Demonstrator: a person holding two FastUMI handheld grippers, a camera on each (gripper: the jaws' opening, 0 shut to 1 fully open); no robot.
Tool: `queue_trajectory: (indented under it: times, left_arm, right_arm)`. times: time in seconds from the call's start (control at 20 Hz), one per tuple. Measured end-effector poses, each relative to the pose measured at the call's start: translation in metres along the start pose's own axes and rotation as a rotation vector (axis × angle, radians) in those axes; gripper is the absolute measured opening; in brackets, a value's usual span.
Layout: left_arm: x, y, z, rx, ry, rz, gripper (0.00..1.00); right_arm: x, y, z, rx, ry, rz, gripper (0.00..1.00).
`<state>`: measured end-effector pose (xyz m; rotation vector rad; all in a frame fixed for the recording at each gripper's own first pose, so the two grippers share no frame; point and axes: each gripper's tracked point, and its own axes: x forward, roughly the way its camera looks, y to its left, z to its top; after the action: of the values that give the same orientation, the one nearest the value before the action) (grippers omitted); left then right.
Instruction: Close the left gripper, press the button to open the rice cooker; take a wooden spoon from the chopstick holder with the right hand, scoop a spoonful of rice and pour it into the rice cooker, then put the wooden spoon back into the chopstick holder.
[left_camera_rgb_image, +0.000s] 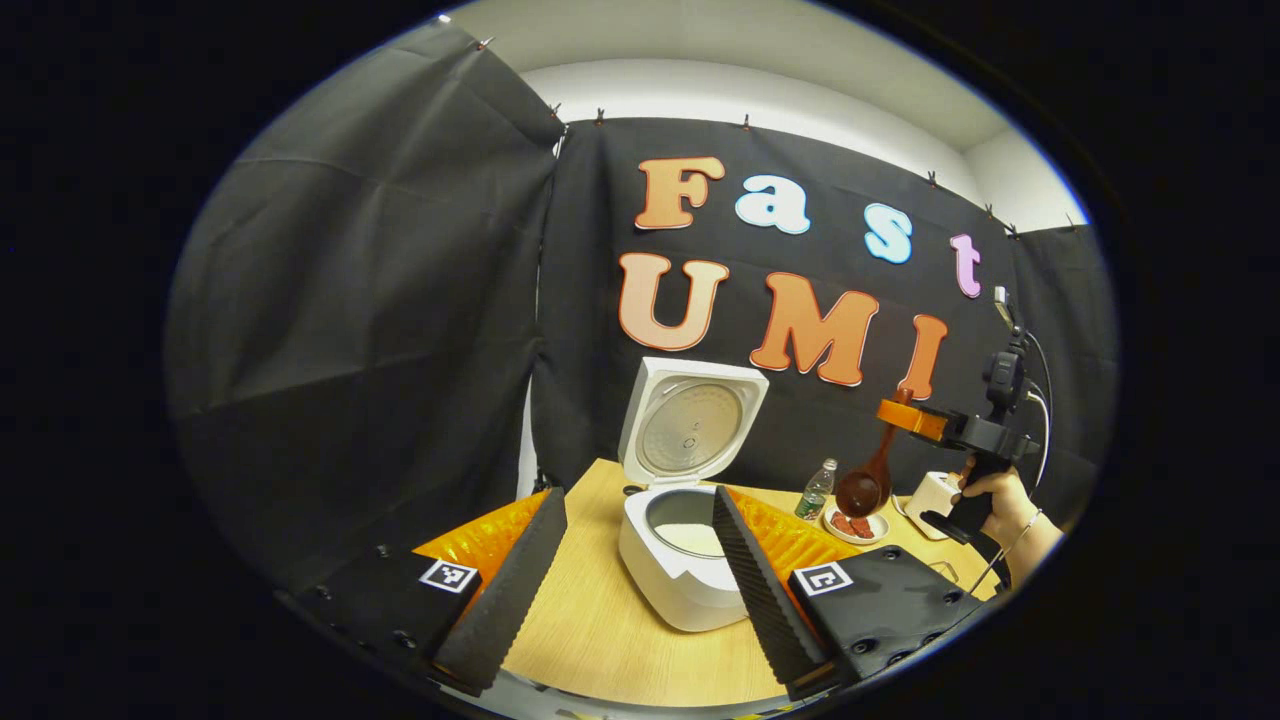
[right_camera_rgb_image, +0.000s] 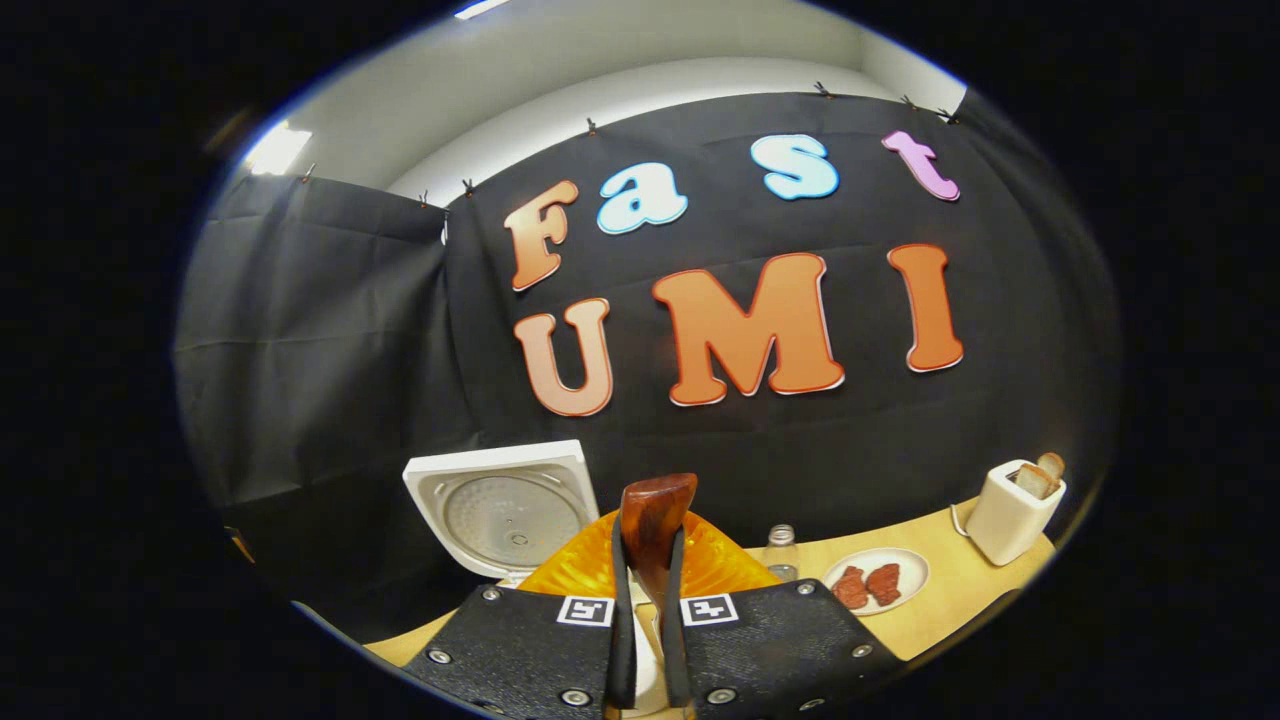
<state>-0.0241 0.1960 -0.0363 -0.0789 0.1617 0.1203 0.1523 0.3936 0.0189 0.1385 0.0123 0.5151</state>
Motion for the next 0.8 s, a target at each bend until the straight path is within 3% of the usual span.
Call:
queue_trajectory:
  times: [0.55,0.8]
  left_arm:
    - [0.01,-0.056,0.003,0.023,0.005,-0.106,1.0]
    - [0.012,-0.075,0.006,0.038,0.008,-0.119,1.0]
  right_arm:
    - [-0.095,-0.18,-0.015,0.027,0.023,-0.302,0.11]
    - [-0.127,-0.232,-0.045,0.061,0.065,-0.392,0.1]
